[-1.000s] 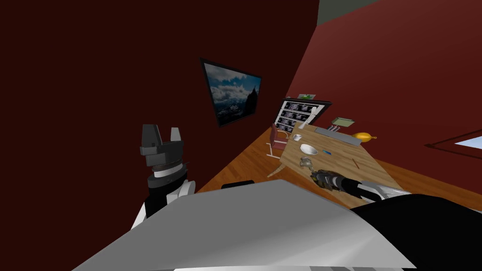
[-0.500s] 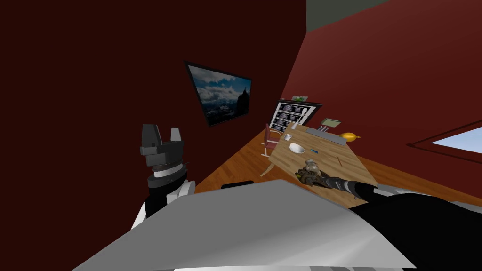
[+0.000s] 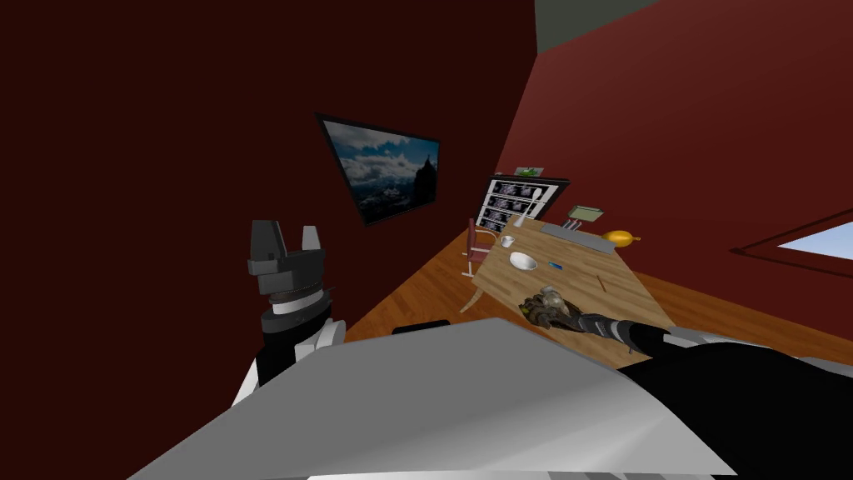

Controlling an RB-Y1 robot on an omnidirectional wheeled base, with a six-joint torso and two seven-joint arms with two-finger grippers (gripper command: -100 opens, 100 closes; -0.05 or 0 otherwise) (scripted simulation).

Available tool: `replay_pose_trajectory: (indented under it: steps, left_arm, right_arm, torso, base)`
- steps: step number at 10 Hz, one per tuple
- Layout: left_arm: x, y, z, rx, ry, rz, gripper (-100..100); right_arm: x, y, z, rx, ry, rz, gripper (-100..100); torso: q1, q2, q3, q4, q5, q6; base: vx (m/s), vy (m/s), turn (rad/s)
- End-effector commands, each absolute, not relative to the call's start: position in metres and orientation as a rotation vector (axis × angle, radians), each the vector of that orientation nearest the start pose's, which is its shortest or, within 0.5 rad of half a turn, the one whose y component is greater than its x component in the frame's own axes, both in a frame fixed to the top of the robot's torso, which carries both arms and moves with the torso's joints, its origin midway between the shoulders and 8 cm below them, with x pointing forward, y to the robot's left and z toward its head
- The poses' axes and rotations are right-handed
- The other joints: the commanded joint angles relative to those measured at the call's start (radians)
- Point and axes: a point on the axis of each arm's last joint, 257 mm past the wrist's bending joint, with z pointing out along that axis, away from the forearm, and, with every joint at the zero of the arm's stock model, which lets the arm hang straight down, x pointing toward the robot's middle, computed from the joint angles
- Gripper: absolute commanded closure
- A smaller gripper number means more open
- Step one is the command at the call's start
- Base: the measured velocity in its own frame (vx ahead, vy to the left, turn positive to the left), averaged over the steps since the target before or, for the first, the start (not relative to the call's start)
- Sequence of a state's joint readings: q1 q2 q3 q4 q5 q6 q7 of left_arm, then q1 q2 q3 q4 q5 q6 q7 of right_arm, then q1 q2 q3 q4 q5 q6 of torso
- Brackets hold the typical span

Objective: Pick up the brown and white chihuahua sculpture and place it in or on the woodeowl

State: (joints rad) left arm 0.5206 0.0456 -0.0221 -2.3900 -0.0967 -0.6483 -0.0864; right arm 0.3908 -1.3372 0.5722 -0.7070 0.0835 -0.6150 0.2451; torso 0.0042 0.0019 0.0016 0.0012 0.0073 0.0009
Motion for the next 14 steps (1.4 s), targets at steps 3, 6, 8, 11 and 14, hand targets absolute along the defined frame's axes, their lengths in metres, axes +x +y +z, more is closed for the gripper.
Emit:
replay_pose_trajectory:
  steps: [3,6,8,11,14]
  left_arm:
    - [0.293,0.243,0.087,-0.345,0.552,-1.231,0]
    - [0.293,0.243,0.087,-0.345,0.552,-1.231,0]
    - [0.293,0.243,0.087,-0.345,0.552,-1.231,0]
    - [0.293,0.243,0.087,-0.345,0.552,-1.231,0]
    - [0.293,0.243,0.087,-0.345,0.552,-1.231,0]
  right_arm:
    - [0.137,-0.737,-0.36,0.043,2.599,-0.256,-100]
    - [0.148,-0.737,-0.346,0.02,2.599,-0.245,-100]
    - [0.158,-0.736,-0.333,-0.002,2.601,-0.234,-100]
    - [0.162,-0.735,-0.327,-0.012,2.602,-0.229,-100]
    - [0.163,-0.735,-0.327,-0.012,2.602,-0.229,0]
  torso:
    - [0.0,0.0,0.0,0.0,0.0,0.0]
    - [0.001,-0.001,-0.001,0.0,0.0,0.0]
    - [0.001,-0.001,-0.001,0.0,0.0,0.0]
    - [0.001,-0.001,-0.001,0.0,0.0,0.0]
    - [0.0,0.0,0.0,0.0,0.0,0.0]
  base:
    - [0.003,0.001,-0.032]
    - [0.013,0.005,-0.064]
    - [0.017,0.007,-0.095]
    - [0.011,0.004,-0.034]
    - [0.0,0.0,0.0]
